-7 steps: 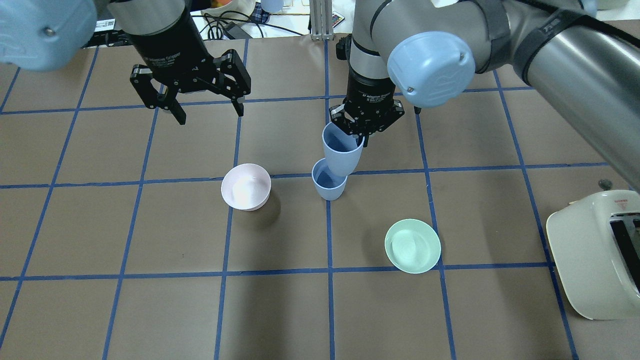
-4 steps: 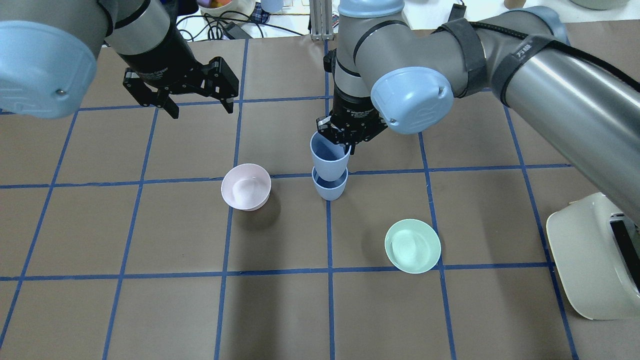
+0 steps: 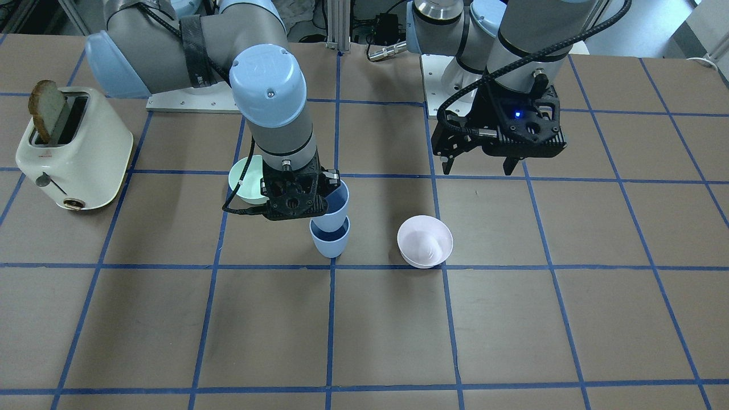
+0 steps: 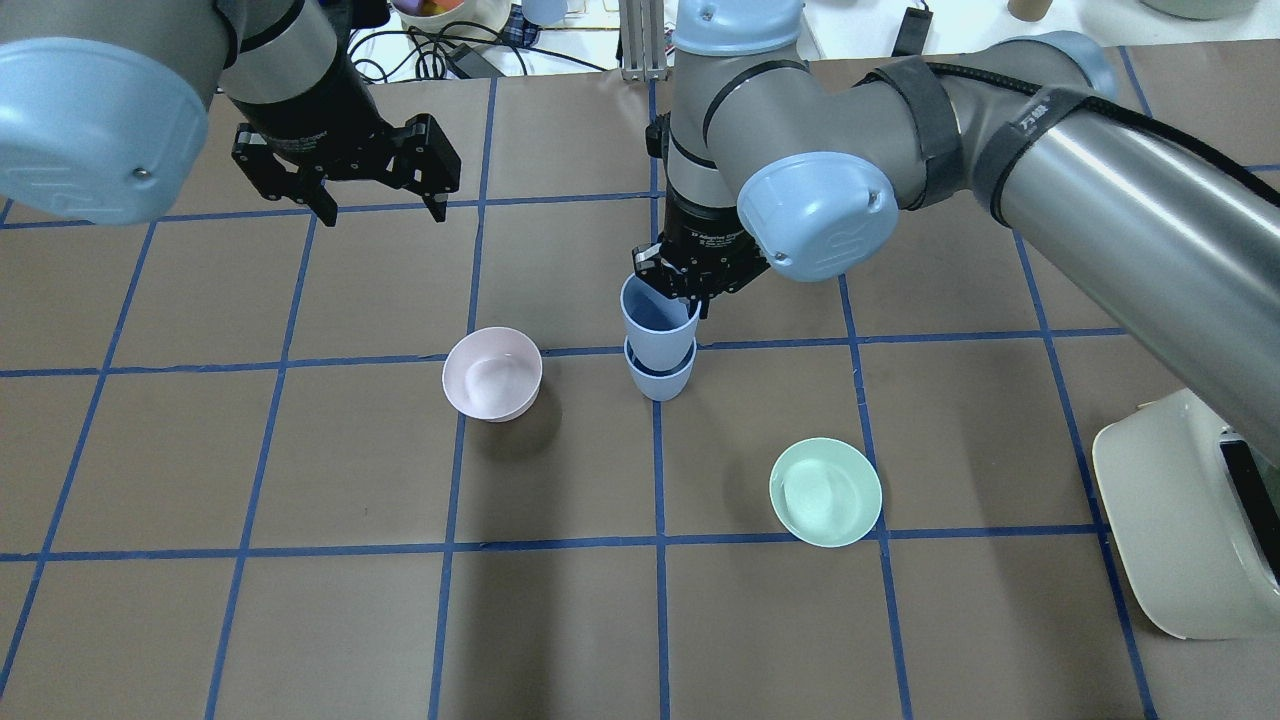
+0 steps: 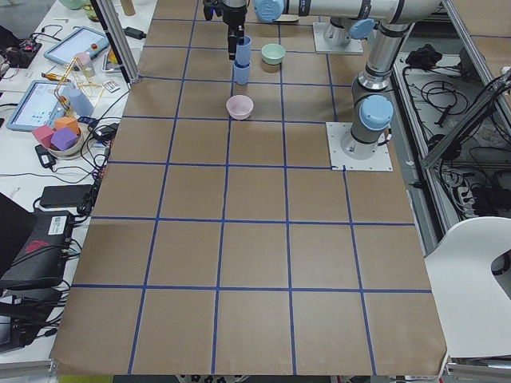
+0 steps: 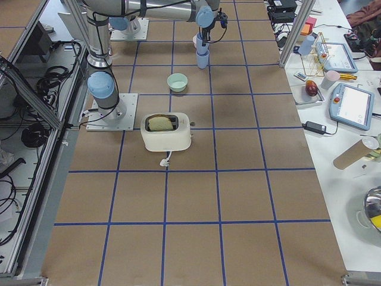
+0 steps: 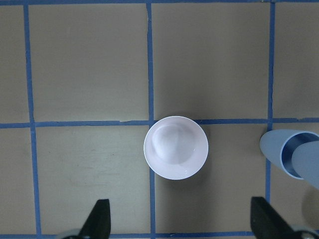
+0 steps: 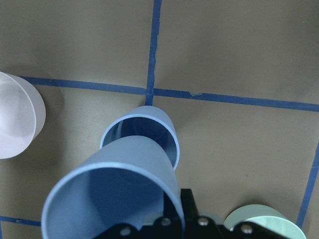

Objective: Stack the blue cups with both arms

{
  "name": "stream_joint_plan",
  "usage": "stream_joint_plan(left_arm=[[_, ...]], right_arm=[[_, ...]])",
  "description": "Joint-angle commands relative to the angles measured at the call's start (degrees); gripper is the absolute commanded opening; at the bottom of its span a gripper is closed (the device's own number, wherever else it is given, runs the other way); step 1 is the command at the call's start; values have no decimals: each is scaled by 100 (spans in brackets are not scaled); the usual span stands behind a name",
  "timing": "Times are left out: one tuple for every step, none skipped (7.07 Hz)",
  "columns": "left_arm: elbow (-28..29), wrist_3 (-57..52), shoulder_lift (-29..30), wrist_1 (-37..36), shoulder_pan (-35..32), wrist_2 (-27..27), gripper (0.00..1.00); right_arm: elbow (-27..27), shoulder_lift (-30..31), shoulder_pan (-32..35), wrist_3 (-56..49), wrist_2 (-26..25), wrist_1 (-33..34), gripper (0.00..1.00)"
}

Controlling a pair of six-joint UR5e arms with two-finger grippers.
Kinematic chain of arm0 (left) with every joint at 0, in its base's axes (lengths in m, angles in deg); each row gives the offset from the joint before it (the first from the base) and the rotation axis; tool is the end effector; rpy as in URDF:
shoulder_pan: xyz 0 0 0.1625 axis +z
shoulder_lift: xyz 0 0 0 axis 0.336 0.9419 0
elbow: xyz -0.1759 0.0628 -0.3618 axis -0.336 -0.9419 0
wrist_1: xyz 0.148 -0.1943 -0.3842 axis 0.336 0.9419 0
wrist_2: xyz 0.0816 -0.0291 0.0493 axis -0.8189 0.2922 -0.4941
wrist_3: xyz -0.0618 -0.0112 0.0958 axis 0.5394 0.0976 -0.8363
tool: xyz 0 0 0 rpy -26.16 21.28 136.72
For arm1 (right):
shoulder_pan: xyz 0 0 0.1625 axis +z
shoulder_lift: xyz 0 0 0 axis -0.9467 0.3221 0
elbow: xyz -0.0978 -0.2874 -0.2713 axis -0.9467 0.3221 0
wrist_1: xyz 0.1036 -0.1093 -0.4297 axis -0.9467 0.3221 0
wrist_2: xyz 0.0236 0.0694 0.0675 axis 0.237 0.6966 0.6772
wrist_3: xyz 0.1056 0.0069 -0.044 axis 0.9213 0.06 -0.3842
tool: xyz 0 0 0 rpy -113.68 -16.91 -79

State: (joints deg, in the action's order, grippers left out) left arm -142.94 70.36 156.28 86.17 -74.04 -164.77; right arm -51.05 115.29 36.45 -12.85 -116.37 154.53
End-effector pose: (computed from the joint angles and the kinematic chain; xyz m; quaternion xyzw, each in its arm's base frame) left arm -0.1681 -0.5589 0.4531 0.0038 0.9993 -0.0371 0.0032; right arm 0.3262 -0.5519 0.3087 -0.0512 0.9971 0.0438 0.0346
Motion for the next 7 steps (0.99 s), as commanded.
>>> stream_joint_plan(left_arm=[[13, -23, 11, 3, -2, 89, 100], [4, -23, 10, -6, -2, 89, 100], [4, -23, 10, -6, -2, 89, 100], [12, -23, -7, -6, -2, 71, 100], [-22, -14, -25, -24, -2, 71, 100], [-23, -23, -33, -24, -2, 80, 100], [-23, -23, -34, -24, -2, 80, 100]], right_arm=[[-87, -3, 0, 0, 7, 45, 0], [-87, -12, 0, -9, 25, 202, 0], [-87, -38, 0, -9, 16, 273, 0], [-87, -73, 0, 0, 16, 291, 0], [-87, -91, 0, 0, 16, 291, 12], [-87, -91, 0, 0, 16, 291, 67], [-87, -91, 0, -9, 8, 291, 99]])
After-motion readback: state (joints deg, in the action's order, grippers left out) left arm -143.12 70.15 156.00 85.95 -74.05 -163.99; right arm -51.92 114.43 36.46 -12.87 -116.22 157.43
